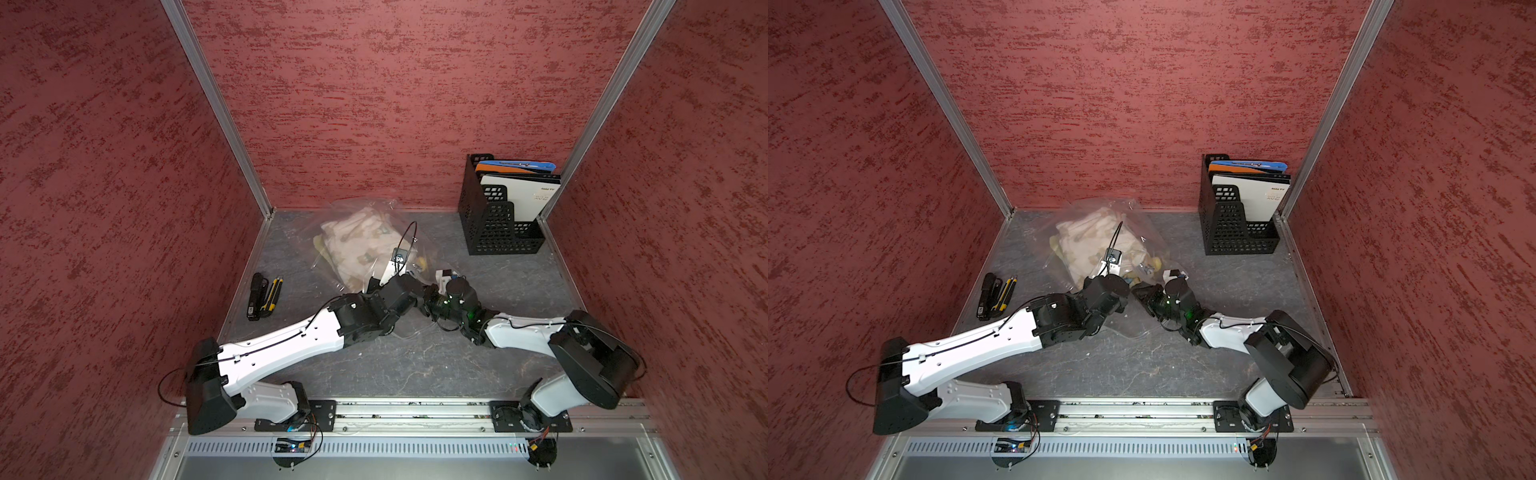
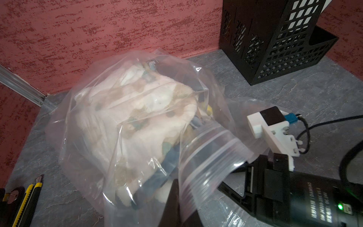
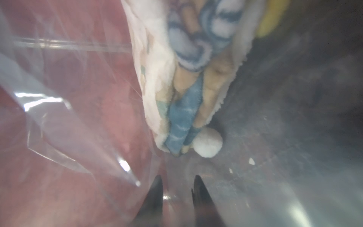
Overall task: Take the blanket out of the vacuum bag
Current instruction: Take out the blanket from the vacuum bag.
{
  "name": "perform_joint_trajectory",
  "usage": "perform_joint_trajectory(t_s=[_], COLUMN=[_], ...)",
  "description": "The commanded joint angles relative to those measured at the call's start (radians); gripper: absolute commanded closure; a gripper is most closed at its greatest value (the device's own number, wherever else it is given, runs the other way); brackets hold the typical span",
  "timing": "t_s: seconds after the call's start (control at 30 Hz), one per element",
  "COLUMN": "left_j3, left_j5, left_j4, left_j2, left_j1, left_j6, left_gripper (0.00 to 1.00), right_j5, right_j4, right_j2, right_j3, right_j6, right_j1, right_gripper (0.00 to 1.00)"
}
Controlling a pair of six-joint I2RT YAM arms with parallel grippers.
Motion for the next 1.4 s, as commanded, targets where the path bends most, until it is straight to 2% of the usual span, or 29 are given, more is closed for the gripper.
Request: perform_joint_trajectory(t_s=[0.0, 0.27, 0.4, 0.93, 1.37], left_j3=[-0.021, -0.056, -0.068, -0.106, -0.150], left_j5=[0.023, 0.057, 0.070, 0.110, 0.150], left_j4=[0.040, 0.081, 0.089, 0.118, 0.166], left_j2=[-0.016, -0.019, -0.022, -0.071, -0.125], left_j1=[0.010, 0.015, 0.016, 0.019, 0.022], left_j6=[-0.033, -0.056, -0.063, -0.057, -0.060], left_gripper=[1.00, 1.00, 1.00, 1.00, 1.00], right_j5=[0.042, 0.070, 0.089, 0.098, 0.085], right_j4=[0.045, 0.095, 0.110, 0.056, 0.028], right_j2=[0.033, 0.149, 0.175, 0.186, 0.250], right_j3=[0.052, 0.119, 0.139, 0.197, 0.256], right_j6=[0.002, 0.053, 0.026, -0.024, -0.010], right_j1=[0.021, 0.053, 0.057, 0.051, 0.037], right_gripper=[0.75, 0.66, 0.64, 0.64, 0.63])
